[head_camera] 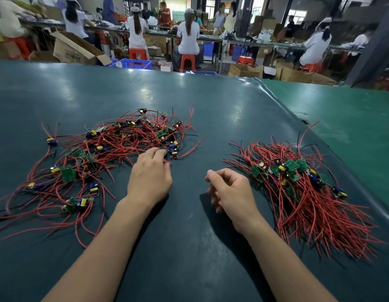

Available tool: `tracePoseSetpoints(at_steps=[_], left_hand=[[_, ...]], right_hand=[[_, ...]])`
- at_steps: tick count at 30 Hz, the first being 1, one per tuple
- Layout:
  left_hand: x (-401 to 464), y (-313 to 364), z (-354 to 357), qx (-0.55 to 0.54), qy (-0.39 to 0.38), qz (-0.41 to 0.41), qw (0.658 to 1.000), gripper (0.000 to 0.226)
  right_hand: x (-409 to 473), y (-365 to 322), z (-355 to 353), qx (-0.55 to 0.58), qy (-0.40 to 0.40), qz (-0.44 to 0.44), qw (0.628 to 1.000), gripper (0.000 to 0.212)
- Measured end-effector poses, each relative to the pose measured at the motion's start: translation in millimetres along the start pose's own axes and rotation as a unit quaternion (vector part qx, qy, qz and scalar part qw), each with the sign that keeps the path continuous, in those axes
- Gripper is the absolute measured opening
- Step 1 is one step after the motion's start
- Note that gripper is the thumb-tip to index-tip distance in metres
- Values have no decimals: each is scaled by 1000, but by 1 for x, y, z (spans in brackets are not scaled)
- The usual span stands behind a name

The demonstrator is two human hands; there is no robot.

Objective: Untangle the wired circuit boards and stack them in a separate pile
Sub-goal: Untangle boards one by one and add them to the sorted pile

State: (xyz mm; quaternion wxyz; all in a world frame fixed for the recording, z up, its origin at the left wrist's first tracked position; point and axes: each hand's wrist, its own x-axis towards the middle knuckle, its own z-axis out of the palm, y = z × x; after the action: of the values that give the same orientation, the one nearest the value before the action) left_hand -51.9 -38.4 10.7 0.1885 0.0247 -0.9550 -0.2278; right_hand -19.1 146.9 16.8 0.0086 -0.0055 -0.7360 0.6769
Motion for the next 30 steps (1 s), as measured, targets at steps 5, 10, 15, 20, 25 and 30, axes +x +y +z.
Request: tracePoseSetpoints(at_steps=[5,10,15,20,25,30], left_hand=[[26,-5,-1,86,-78,-8,993,48],[22,1,5,28,19,-8,999,25],[16,0,0,-10,-17,-78,997,27],[-17,10,-11,-154,181,19,971,27],[-42,30,-7,-230,214,235,920,17],[-49,36,-1,-240,142,352,894,9]], right_hand=[[2,-1,-1,3,-2,-4,1000,23],[0,-1,-1,26,5,-7,1000,25],[-1,-1,-2,25,0,-5,1000,25],[-2,-3,-1,22,-25,1,999,22],[-5,-7,4,68,-151,37,986,28],[-3,-9,-5,189,-153,41,969,26]])
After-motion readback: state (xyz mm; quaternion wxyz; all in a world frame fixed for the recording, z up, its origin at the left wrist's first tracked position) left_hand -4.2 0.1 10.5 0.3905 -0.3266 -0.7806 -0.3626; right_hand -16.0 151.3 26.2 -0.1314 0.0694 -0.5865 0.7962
